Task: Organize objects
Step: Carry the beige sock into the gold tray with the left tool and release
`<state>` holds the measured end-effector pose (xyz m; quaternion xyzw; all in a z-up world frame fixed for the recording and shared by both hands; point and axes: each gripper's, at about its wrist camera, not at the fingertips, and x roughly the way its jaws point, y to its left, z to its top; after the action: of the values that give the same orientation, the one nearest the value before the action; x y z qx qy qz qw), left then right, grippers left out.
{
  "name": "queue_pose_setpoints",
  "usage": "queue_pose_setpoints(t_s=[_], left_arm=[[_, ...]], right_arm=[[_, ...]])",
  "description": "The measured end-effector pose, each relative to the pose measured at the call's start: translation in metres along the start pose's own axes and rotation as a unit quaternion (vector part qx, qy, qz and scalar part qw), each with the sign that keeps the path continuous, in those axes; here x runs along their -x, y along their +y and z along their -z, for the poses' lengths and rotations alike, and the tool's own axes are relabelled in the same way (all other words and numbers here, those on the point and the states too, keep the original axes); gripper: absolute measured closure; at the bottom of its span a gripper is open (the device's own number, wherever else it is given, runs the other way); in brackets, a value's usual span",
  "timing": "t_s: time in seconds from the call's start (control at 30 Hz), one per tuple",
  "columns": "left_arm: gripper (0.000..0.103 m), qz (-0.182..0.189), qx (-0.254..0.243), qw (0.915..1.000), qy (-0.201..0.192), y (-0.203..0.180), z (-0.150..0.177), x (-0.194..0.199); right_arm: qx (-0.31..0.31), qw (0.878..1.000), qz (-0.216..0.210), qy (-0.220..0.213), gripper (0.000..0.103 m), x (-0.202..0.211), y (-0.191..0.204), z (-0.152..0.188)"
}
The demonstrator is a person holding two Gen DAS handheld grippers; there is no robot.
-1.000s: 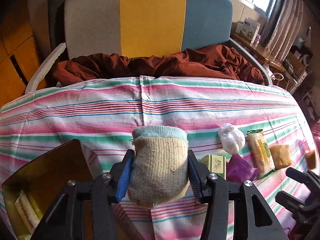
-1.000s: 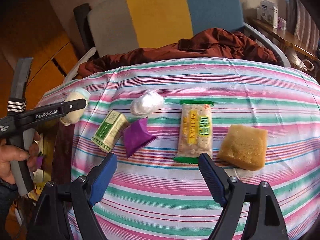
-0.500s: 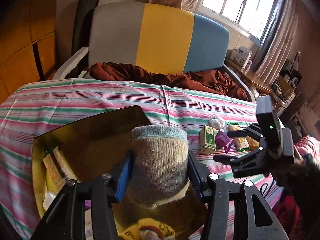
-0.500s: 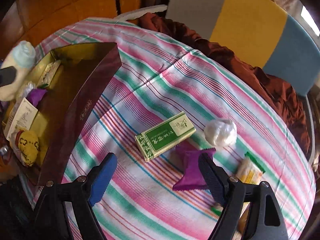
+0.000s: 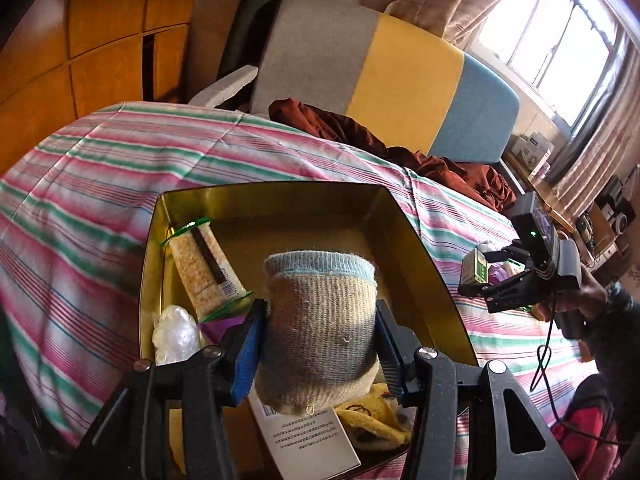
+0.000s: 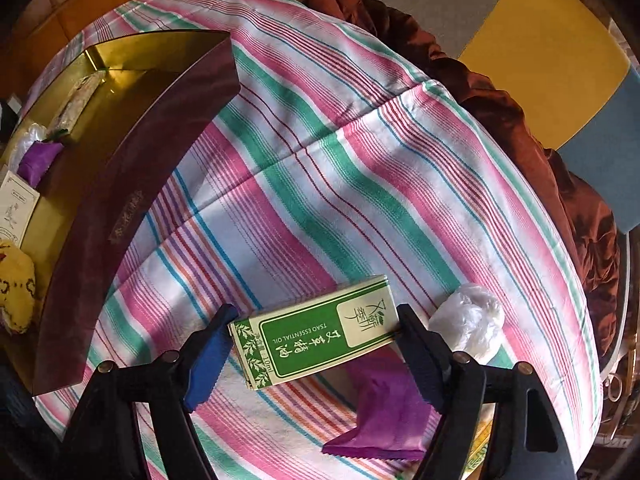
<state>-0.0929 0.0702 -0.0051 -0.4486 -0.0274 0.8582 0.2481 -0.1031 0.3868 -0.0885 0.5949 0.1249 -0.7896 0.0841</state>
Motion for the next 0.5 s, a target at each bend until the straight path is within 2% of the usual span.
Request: queue_pose_setpoints(t_s=[0.3,0.5], left_arm=[[0.051,0.003,0.008,1.0,0.003,-0.005,0.015,-0.003],[0.05,-0.025,-0.001,0.9995,-0.018,-0.009,0.021,0.003]], right_arm=[[-0.034,0.999,0.011,-0.026,0.023,0.019,0.039,0.058],[-0.109,0.993,0.02,-0.05,0.023,0.034,0.037,0.115]])
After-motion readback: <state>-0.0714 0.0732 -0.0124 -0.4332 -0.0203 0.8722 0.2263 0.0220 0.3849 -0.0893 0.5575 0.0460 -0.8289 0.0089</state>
